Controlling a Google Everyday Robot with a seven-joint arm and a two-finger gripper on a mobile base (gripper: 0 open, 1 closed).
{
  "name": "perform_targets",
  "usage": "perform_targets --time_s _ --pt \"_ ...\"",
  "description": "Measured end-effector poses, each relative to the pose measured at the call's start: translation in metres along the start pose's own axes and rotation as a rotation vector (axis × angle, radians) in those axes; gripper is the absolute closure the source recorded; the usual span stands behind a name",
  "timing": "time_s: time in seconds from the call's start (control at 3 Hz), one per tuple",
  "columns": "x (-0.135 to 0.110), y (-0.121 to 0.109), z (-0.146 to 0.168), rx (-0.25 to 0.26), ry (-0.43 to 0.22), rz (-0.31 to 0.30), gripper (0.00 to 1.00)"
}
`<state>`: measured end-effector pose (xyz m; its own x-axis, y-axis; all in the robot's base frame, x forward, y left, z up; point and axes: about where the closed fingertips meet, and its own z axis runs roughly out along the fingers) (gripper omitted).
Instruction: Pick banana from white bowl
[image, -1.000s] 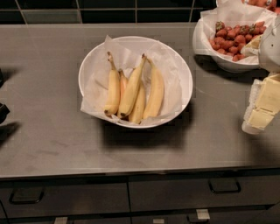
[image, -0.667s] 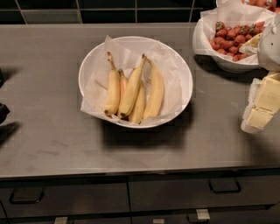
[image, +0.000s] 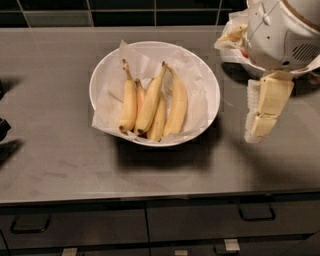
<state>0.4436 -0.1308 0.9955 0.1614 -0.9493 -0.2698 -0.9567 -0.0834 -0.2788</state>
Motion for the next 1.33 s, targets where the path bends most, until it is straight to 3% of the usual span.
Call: perform_targets --time_s 0.33,0.67,1.0,1.33 --pt "-0.002 -0.001 -0.001 0.006 -0.004 -0.033 0.0" --pt "0.0 -0.002 -0.001 0.035 -0.016 -0.007 0.0" --pt "-0.009 -0.025 0.013 0.045 -0.057 0.0 0.0" --pt "-0.022 -0.052 0.03 0.024 -0.086 -0.036 0.0"
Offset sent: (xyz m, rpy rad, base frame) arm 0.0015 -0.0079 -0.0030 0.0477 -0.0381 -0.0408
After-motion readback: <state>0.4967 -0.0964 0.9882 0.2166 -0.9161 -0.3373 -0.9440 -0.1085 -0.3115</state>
